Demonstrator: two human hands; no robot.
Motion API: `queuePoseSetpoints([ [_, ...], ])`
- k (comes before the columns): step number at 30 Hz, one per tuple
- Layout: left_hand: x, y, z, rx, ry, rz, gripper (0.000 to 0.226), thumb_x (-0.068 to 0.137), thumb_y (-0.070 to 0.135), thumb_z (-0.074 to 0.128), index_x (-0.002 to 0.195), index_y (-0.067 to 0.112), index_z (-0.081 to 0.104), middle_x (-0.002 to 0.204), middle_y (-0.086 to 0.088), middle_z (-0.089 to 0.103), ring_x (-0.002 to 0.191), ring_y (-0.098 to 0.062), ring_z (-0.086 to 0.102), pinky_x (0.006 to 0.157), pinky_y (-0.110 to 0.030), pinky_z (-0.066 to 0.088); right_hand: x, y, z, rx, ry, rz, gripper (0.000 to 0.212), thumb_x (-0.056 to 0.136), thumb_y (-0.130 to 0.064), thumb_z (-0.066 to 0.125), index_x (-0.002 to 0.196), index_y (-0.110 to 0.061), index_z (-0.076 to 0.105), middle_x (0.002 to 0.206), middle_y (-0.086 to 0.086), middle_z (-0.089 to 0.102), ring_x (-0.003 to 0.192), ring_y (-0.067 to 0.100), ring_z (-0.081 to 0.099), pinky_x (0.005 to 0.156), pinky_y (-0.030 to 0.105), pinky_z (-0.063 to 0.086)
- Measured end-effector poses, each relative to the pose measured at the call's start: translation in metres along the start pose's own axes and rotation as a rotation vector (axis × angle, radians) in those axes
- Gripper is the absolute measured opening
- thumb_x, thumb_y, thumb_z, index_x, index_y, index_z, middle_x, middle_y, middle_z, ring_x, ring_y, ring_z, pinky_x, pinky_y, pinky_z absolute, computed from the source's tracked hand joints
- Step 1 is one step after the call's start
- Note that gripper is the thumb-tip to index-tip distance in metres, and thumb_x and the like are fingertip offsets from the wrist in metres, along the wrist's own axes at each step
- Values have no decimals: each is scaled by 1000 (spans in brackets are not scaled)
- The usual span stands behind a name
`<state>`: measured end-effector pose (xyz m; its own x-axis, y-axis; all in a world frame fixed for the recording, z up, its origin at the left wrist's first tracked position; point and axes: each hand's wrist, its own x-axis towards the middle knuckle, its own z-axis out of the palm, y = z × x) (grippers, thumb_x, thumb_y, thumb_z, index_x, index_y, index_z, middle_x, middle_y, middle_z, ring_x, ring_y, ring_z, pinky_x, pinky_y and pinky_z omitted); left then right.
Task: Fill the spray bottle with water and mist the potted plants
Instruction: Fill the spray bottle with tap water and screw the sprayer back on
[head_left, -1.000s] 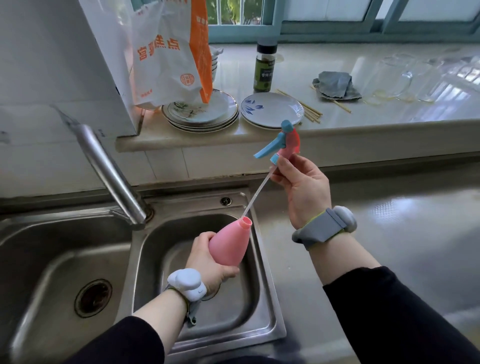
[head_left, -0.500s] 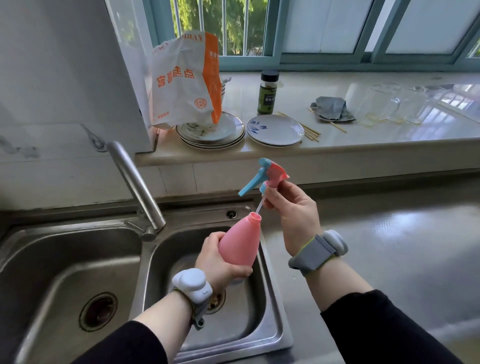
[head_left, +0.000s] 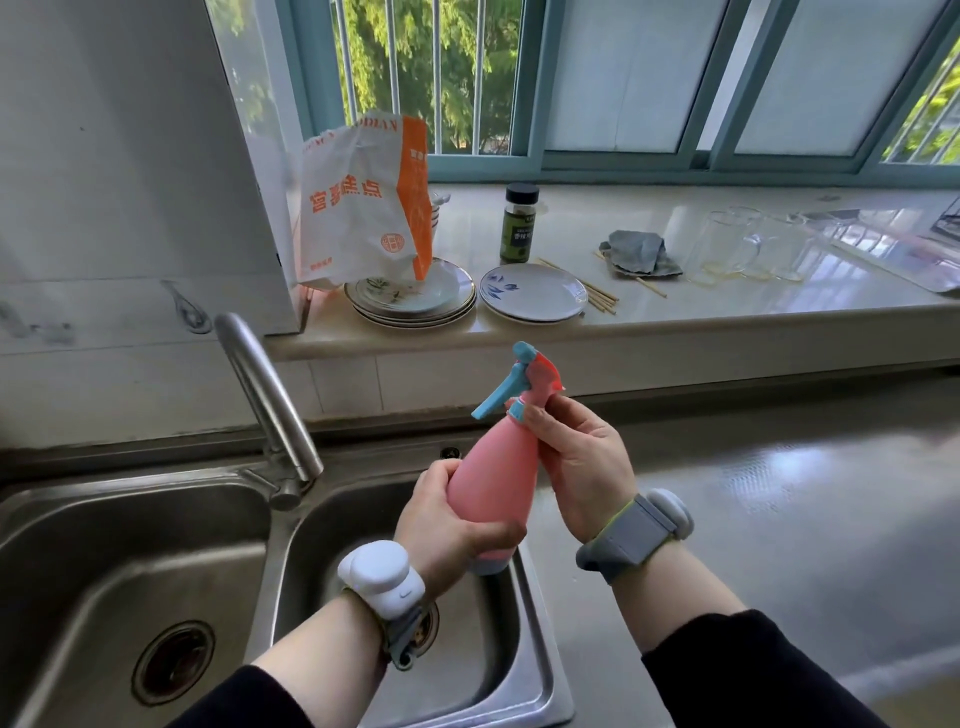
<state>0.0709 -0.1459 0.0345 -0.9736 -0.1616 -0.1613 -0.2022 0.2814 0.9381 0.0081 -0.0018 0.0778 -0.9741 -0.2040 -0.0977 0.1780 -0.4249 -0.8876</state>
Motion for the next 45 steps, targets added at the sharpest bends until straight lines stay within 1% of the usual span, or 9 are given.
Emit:
queuePoseSetpoints([
  [4, -3, 6, 2, 32, 38, 33, 79, 38, 48, 83, 108, 38, 48, 106, 7, 55, 88, -10, 59, 60, -20, 47, -1, -2, 6, 35, 73, -2, 35, 62, -13, 79, 94, -7, 66, 89, 10, 65, 81, 23, 61, 81, 42, 51],
  [8, -7, 11, 5, 52, 52, 60, 75, 43, 46, 84, 106, 35, 46, 106, 9, 48, 88, -6, 56, 57, -17, 47, -2, -1, 12, 8, 122, 53, 51, 56, -19, 82, 102, -8, 62, 95, 10, 65, 88, 28, 60, 88, 50, 50],
  [17, -8, 15, 6, 50, 79, 45, 83, 46, 46, 88, 113, 33, 40, 109, 9, 39, 90, -1, 50, 49, -5, 43, 3, -2, 15, -60, 143, 107, 31, 70, -25, 80, 94, -7, 70, 96, 16, 65, 88, 29, 58, 82, 46, 50],
  [21, -7, 17, 7, 57, 76, 30, 88, 48, 48, 87, 121, 33, 41, 112, 9, 42, 92, -2, 51, 62, -12, 44, 0, -5, 21, -168, 186, 89, 46, 57, -41, 83, 93, -13, 72, 98, 12, 68, 95, 30, 60, 96, 56, 47],
  [26, -5, 14, 7, -93, 33, -23, 84, 48, 50, 81, 120, 32, 44, 107, 6, 58, 93, -11, 61, 68, -22, 50, 4, -4, 21, -143, 167, 79, 16, 77, -26, 76, 86, -12, 74, 104, 19, 71, 94, 34, 64, 96, 59, 47],
  [31, 4, 9, -4, -349, -121, -126, 81, 46, 29, 84, 118, 27, 47, 111, -15, 63, 99, -32, 66, 86, -50, 56, 6, -9, 19, -61, 102, 85, 33, 64, -23, 81, 90, -4, 72, 95, 20, 72, 86, 32, 63, 95, 55, 47],
  [38, 4, 10, 2, -43, -83, -87, 91, 35, 61, 86, 116, 35, 52, 113, 6, 46, 97, -11, 58, 74, -24, 54, 8, -6, 19, -143, 105, 53, 42, 55, -34, 86, 89, -10, 76, 99, 17, 73, 103, 41, 64, 96, 62, 46],
  [42, 8, 5, -5, -313, -205, -162, 89, 42, 34, 87, 123, 23, 52, 118, -12, 62, 105, -31, 64, 90, -48, 54, 9, -5, 19, -120, 89, 44, 57, 44, -36, 88, 91, -8, 75, 99, 19, 73, 92, 36, 65, 96, 64, 45],
  [45, 8, 4, -4, -191, -161, -138, 85, 41, 35, 88, 117, 28, 50, 108, -10, 67, 96, -27, 68, 87, -48, 55, 10, -3, 18, -165, 107, 29, 52, 45, -40, 91, 88, -14, 77, 101, 16, 73, 105, 41, 63, 97, 62, 45],
])
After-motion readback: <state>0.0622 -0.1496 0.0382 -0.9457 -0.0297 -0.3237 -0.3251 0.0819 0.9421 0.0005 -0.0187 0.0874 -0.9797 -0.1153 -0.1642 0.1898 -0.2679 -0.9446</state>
